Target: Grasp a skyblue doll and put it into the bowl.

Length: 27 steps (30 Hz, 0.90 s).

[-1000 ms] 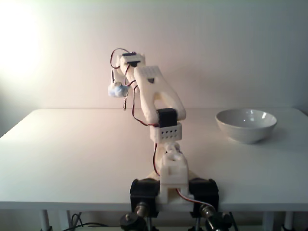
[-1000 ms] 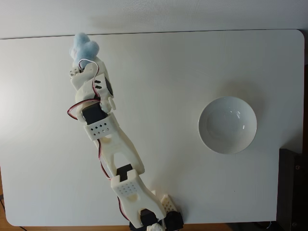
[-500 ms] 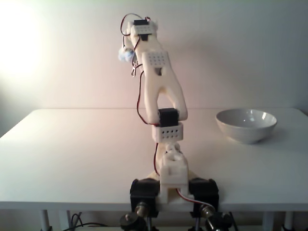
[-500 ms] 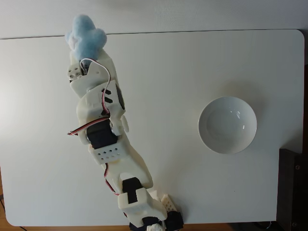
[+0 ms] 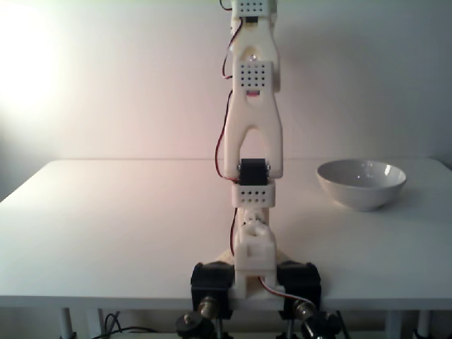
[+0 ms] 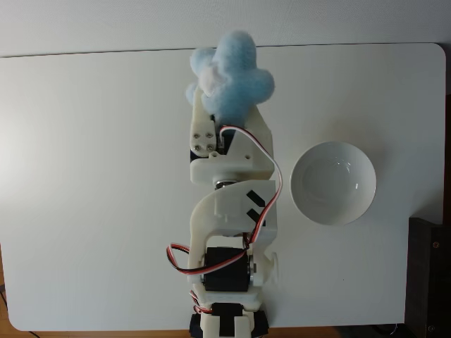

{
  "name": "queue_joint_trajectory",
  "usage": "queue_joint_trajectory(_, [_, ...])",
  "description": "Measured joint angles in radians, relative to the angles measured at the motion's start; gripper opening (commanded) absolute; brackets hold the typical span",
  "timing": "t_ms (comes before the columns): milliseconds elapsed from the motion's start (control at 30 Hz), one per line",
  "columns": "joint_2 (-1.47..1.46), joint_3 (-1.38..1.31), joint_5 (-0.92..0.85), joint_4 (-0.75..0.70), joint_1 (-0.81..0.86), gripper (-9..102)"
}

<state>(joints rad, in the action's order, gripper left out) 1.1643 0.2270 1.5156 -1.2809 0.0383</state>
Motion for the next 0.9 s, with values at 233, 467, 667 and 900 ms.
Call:
queue_joint_trajectory(233, [0.071,-0.002,0.000,-0.117,0.169,2])
queue_joint_trajectory(467, [0.072,-0.002,0.000,-0.272,0.321,2])
queue_joint_trajectory(667, [0.072,-0.002,0.000,-0.370,0.411,2])
queue_joint_trajectory(900, [-0.011,-0.002,0.000,-0.388,0.483,2])
